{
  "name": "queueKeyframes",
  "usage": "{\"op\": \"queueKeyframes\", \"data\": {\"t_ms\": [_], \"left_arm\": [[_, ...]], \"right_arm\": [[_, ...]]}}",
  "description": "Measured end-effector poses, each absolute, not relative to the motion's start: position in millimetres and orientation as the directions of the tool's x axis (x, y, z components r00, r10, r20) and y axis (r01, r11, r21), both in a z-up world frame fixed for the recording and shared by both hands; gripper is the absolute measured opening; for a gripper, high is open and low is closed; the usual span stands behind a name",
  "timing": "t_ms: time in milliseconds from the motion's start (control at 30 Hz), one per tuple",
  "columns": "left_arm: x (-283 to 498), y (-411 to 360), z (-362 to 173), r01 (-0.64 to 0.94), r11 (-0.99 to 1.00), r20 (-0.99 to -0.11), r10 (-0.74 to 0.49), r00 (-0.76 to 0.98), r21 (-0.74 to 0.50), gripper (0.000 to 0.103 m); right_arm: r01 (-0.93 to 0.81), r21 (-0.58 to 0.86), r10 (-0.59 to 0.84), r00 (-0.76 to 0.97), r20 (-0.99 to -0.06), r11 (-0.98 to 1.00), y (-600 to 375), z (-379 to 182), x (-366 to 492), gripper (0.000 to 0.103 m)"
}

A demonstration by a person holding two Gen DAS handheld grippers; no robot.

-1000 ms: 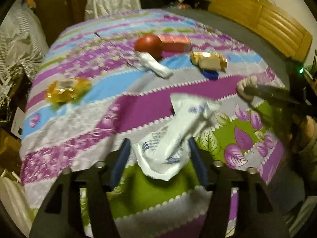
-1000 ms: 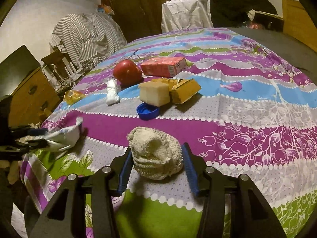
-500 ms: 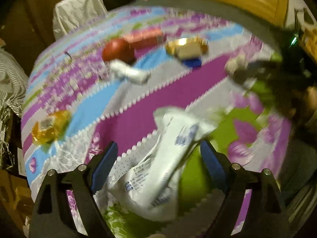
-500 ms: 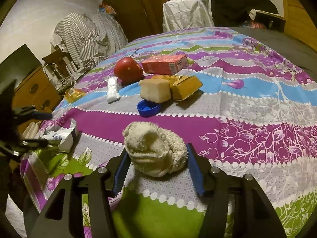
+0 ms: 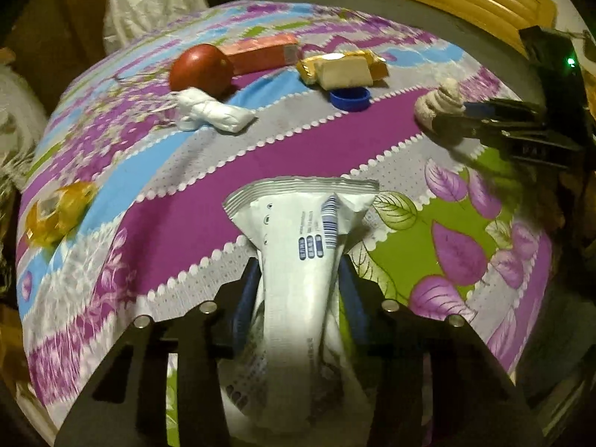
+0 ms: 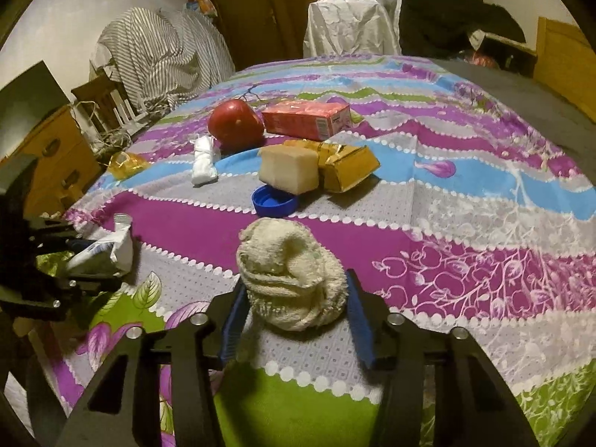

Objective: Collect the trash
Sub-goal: 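Lift and carry the pouch and knitted ball with both grippers over the basin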

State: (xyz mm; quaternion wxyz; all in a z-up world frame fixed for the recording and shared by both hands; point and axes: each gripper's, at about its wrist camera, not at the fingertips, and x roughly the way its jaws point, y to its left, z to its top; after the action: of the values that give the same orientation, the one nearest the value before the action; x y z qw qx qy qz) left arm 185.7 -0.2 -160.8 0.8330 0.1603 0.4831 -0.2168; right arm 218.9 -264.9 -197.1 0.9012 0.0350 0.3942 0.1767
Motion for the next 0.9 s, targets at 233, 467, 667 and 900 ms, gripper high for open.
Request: {"op": "queueKeyframes", "data": {"t_ms": [233, 467, 667, 900], "left_arm": [[157.1, 12.2, -126.6, 0.238, 0.971, -0.757, -0.146, 0.637, 0.013, 0.037], [111.8, 1.4, -69.6, 0.079, 0.997, -0.579, -0.065, 0.813, 0.0, 0.037], [73.3, -8.8, -36.9, 0.023, 1.0, -0.411, -0.02, 0.912, 0.002, 0.039], [60.6, -5.8, -28.2, -0.001, 1.0, -0.365, -0.003, 0.931, -0.012, 0.04]], "right_arm": [[-0.263, 0.147, 0.295, 0.718, -0.631, 0.954, -256.3, -165.2, 194.2, 0.045], [-0.287, 0.068, 0.285, 0.838, -0.466, 0.956, -230.4, -98.6, 134.7, 0.045], [-0.271, 0.046, 0.272, 0.909, -0.315, 0.961, -229.2, -59.8, 82.1, 0.046], [-0.238, 0.059, 0.245, 0.927, -0.283, 0.969, -238.8, -49.6, 54.3, 0.046]]}}
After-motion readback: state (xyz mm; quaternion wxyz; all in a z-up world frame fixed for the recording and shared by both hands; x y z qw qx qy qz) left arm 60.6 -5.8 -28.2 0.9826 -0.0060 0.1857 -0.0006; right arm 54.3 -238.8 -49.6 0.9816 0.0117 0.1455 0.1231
